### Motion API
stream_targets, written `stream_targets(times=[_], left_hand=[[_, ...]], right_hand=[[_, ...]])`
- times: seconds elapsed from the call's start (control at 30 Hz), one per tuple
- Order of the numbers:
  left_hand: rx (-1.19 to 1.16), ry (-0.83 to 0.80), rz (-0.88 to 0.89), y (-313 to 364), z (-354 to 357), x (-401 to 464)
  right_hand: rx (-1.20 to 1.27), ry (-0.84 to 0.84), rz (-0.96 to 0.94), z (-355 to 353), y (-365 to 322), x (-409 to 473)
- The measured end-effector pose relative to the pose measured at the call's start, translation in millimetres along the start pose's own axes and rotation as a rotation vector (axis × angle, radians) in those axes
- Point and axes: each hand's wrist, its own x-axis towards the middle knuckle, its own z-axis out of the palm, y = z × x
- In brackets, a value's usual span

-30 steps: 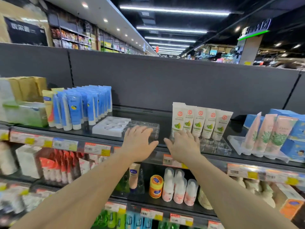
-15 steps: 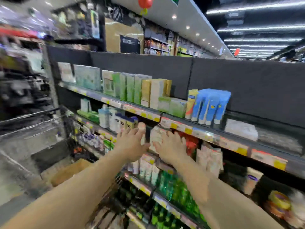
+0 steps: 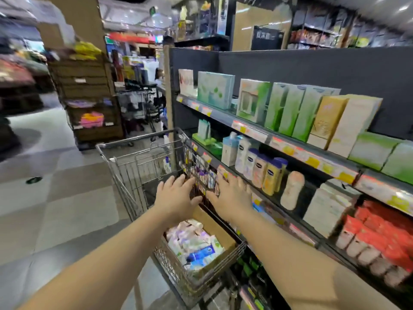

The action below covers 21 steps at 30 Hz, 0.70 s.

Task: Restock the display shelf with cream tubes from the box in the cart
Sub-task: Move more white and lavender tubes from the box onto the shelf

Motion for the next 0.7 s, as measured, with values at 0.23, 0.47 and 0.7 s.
stream_targets(times=[0.23, 0.47, 0.7], left_hand=[[-0.02, -0.098, -0.061, -11.3, 42.0, 103.7], [-0.004, -0.208, 0.003, -14.9, 89.8, 175.7], [0.0, -0.318, 0.192, -16.7, 159.2, 240.1]], right_hand=[[0.053, -0.076, 0.003, 43.7, 19.7, 97.1], [0.073, -0.113, 0.048, 85.7, 47.1, 158.0], [0.085, -0.159, 0.249, 133.3, 72.3, 191.9]])
